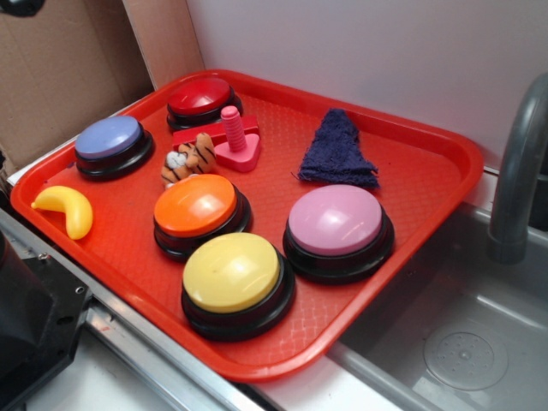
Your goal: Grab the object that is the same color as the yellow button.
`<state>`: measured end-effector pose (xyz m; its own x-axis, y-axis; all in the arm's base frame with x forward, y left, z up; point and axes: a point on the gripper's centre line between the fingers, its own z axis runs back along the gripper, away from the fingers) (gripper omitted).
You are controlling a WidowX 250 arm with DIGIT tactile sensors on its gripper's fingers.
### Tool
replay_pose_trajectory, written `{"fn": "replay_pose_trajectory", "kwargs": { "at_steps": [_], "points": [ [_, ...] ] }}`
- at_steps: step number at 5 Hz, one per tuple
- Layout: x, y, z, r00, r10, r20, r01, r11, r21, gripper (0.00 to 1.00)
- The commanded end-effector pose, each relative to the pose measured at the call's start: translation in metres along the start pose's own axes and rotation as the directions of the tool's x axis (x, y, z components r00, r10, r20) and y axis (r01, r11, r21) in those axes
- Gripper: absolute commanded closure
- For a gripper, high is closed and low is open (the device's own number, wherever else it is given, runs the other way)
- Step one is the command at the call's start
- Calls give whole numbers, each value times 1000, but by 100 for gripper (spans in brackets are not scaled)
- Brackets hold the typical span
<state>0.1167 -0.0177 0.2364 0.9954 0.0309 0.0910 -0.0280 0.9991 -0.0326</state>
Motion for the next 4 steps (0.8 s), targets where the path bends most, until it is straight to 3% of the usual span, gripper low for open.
{"fn": "replay_pose_trajectory", "kwargs": {
  "at_steps": [1,3,4],
  "points": [
    [0,0,0,1000,0,0,0,1000,0,0],
    [-2,28,-17,952,307,21,-307,952,16,0],
    [-2,45,-38,864,502,47,-503,865,5,0]
  ]
}}
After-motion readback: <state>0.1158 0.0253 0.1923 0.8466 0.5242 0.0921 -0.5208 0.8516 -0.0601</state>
